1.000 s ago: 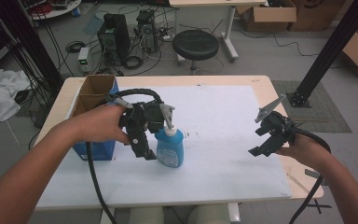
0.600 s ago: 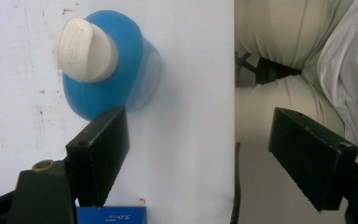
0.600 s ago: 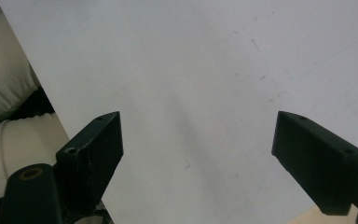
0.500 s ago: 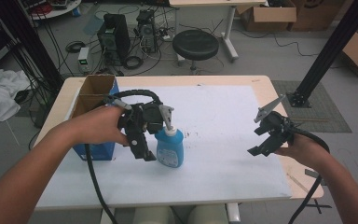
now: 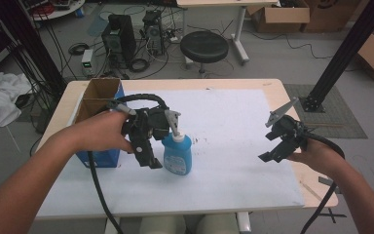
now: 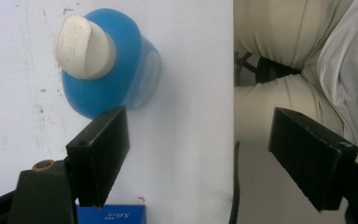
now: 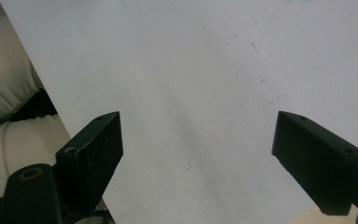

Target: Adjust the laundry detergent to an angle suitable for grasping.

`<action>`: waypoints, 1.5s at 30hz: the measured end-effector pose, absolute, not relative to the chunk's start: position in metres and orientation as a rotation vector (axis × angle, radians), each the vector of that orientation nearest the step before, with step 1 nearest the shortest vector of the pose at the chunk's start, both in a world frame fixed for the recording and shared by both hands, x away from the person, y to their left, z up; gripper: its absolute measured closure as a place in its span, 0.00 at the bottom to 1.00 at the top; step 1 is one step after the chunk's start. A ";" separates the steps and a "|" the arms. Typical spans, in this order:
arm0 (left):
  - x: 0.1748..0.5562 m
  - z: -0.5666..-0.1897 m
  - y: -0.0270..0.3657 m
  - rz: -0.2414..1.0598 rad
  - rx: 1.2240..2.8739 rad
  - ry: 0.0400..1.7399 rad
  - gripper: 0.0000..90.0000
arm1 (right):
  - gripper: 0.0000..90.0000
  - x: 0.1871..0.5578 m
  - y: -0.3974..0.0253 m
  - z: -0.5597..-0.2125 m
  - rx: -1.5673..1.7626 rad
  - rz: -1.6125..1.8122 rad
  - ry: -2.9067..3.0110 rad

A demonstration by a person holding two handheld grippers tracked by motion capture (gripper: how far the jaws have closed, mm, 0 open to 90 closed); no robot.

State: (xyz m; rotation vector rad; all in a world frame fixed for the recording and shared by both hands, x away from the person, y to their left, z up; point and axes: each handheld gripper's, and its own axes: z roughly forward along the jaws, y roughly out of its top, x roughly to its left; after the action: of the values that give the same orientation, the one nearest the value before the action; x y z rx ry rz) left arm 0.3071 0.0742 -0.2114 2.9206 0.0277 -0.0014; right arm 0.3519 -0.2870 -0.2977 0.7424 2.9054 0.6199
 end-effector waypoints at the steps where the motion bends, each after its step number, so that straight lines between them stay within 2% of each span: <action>1: 0.307 -0.211 0.074 -0.001 2.921 0.028 0.23 | 0.18 0.352 -0.287 -0.298 0.742 0.620 2.905; 17: 0.307 -0.212 0.075 -0.002 2.922 0.026 0.23 | 0.18 0.347 -0.285 -0.303 0.764 0.674 2.874; 32: 0.312 -0.211 0.076 0.004 2.929 0.024 0.23 | 0.17 0.324 -0.278 -0.306 0.769 0.951 2.757; 45: 0.312 -0.214 0.074 -0.001 2.948 0.025 0.23 | 0.17 0.314 -0.265 -0.318 0.750 1.043 2.722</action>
State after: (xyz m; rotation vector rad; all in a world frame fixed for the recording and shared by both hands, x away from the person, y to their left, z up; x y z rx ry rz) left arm 0.3124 0.0741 -0.2144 2.9479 0.0246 -0.0005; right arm 0.3141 -0.2647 -0.3175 0.7504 2.7218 1.0429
